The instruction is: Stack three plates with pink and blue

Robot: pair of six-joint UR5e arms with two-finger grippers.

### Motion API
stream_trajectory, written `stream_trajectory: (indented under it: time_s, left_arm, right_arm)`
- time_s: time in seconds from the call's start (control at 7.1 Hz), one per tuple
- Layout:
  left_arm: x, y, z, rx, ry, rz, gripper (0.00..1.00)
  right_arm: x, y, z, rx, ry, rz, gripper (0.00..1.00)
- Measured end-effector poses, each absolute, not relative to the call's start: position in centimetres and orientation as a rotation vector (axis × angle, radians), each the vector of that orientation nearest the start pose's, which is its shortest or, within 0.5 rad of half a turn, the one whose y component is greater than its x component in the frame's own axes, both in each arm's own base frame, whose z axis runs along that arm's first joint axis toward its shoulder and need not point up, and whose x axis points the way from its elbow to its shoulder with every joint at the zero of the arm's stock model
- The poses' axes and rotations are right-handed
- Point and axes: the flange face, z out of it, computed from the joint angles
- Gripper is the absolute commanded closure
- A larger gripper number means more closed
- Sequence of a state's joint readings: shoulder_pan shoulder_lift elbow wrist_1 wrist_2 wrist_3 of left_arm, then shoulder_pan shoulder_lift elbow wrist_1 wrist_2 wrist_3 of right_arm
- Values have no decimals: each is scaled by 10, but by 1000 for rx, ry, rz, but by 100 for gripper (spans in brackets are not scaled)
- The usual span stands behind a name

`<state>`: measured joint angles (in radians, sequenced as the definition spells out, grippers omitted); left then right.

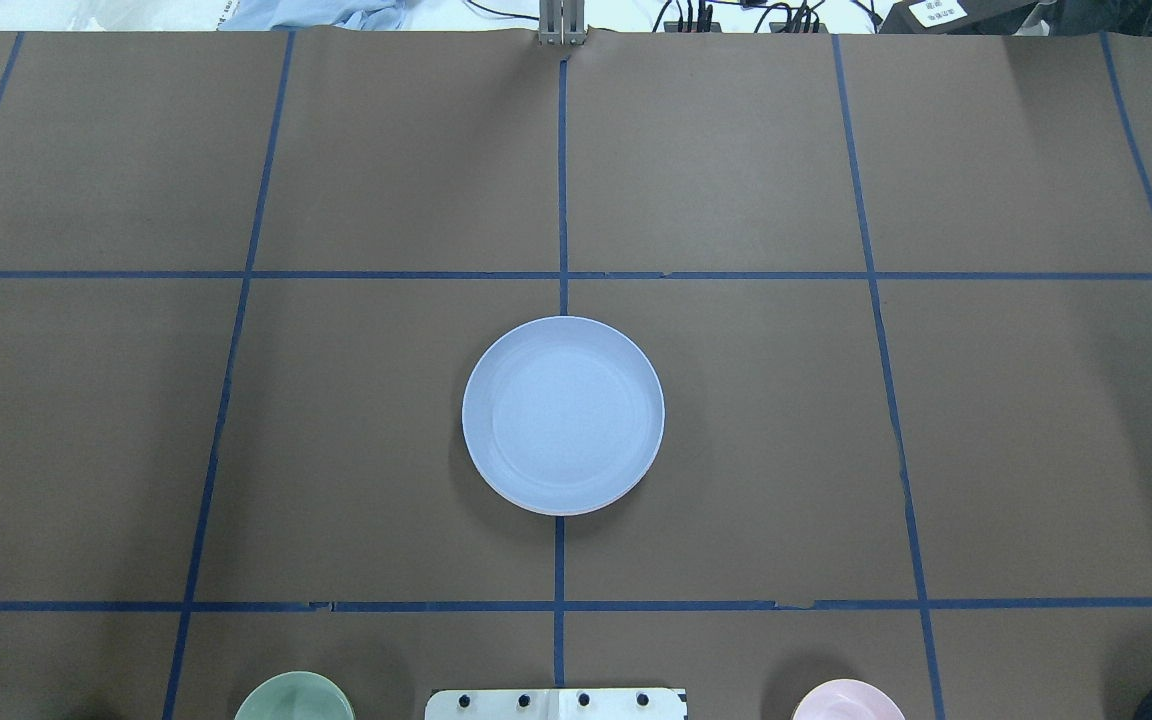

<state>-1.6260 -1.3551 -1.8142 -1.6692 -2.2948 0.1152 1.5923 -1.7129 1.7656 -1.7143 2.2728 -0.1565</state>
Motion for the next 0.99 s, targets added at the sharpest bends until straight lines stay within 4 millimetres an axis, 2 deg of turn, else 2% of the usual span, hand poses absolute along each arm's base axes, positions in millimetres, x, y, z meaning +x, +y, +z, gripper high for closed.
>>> stream_trajectory:
  time_s: [0.99]
  left_arm:
    - [-90,-404,633,169,712,98,0]
  right_arm:
    - [74,-421,647,-27,-758,-89,0]
